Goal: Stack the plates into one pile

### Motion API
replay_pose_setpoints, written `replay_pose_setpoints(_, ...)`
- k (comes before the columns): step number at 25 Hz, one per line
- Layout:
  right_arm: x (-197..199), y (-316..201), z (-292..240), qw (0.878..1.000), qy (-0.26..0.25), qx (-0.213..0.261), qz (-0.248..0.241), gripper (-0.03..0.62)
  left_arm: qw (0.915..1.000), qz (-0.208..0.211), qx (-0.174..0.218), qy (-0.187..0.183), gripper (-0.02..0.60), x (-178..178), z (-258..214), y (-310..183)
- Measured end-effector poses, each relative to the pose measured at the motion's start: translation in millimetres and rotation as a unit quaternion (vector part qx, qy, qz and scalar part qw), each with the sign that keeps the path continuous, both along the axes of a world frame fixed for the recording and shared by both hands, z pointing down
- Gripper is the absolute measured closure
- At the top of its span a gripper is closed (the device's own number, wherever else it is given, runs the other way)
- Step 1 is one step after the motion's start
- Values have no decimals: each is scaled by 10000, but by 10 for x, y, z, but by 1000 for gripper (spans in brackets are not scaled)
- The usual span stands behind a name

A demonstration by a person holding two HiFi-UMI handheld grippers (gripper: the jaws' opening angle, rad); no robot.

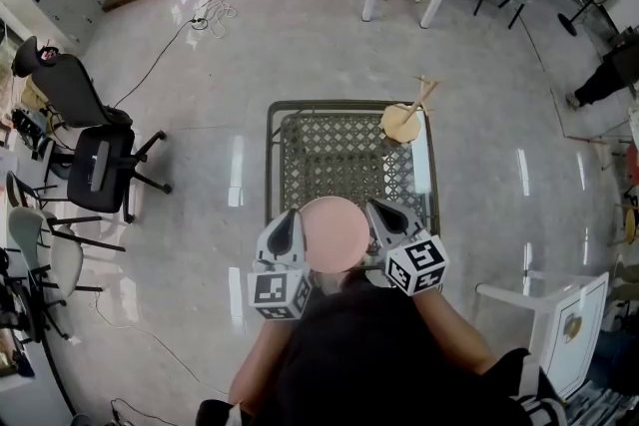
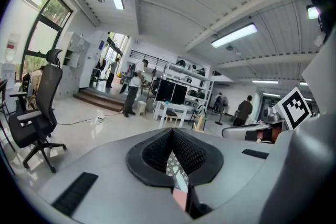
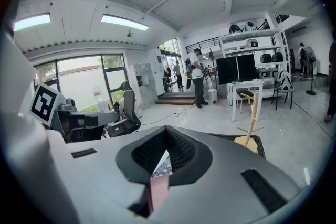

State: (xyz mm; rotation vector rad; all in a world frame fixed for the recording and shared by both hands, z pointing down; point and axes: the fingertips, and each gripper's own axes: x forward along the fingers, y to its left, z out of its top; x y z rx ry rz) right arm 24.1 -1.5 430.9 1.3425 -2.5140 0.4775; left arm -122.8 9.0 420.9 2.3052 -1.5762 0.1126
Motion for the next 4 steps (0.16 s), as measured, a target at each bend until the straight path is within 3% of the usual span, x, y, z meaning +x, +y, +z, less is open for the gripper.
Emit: replay_pose_setpoints(4, 14, 42, -19, 10000, 10, 3, -4, 585, 10000, 3, -8, -5, 565, 9, -15, 42)
